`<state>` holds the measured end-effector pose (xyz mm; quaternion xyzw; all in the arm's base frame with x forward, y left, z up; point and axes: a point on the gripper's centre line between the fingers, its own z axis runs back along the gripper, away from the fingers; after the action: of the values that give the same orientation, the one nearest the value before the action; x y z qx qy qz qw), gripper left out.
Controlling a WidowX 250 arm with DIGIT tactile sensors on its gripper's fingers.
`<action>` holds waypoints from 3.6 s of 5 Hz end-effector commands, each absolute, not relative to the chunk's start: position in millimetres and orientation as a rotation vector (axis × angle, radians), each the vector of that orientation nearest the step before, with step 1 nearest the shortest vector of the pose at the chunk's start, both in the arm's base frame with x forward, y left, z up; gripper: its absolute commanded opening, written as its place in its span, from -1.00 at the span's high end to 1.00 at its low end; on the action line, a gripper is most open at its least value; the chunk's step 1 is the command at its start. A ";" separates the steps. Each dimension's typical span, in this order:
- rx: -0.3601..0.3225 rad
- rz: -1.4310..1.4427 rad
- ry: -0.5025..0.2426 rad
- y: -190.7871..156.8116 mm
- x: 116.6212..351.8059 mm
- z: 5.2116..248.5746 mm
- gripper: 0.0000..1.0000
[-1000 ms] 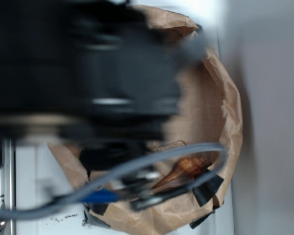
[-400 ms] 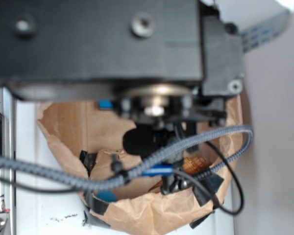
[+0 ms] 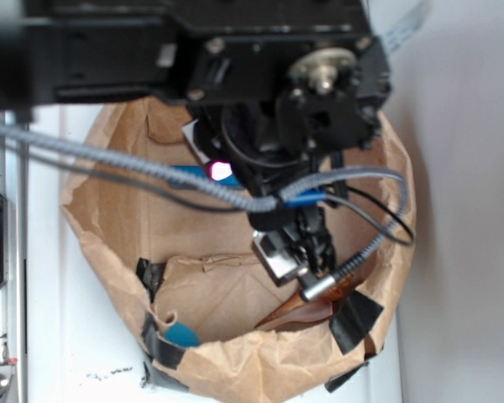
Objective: Grab the blue ball.
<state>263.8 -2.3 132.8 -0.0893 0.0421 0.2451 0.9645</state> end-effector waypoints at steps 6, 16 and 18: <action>-0.222 0.539 0.453 -36.3 250.5 54.9 -1.00; -0.569 0.431 0.239 -67.0 221.2 66.7 -1.00; -0.501 0.424 0.278 -75.6 232.5 55.4 -1.00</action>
<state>232.5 -73.6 51.1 -0.2431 0.1517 0.2170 0.9332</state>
